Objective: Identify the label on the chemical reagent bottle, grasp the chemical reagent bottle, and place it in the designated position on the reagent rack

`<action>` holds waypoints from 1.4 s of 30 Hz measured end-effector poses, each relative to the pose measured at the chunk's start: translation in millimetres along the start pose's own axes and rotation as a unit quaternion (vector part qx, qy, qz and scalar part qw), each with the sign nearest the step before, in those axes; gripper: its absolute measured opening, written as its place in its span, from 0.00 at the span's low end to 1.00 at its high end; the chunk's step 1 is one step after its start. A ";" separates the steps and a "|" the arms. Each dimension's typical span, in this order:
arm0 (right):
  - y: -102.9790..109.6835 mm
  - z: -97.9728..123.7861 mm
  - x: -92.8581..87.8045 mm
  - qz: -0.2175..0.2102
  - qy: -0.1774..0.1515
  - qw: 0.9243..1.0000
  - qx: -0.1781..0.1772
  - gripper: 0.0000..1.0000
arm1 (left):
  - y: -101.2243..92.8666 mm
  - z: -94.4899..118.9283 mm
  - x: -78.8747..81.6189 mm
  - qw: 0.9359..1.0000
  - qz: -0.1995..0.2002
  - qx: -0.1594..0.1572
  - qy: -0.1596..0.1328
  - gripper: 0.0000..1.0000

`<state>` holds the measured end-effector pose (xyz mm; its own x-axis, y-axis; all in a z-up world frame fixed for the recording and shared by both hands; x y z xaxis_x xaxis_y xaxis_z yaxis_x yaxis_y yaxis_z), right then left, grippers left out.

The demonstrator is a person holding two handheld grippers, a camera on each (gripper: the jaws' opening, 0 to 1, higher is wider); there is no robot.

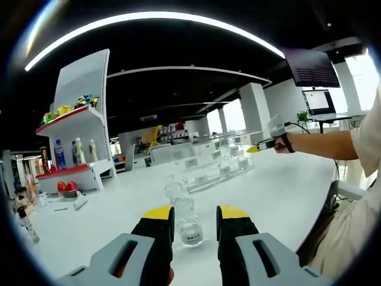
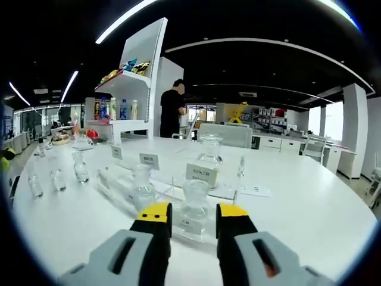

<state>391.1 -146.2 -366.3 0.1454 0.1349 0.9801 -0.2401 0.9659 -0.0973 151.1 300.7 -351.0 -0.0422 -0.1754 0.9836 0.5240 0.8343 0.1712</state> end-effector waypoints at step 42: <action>-16.0 123.1 12.6 0.012 -0.072 0.997 -0.037 0.34 | -16.0 8.6 11.5 0.999 -0.010 0.028 -0.045 0.29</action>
<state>278.6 -187.2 -331.1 -0.0005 0.1303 0.9915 -0.1697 0.9771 -0.1285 134.9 289.8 -341.9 -0.1304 -0.1467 0.9806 0.4741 0.8594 0.1916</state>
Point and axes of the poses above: the point that each gripper's makers call its tool centre point, and the gripper's own axes: z roughly backward along the fingers, y roughly to its left, x roughly out of its top, the point moved 8 cm from there along z, roughly backward along the fingers, and after that the axes turned 5 degrees about -x, right-handed, at the moved point
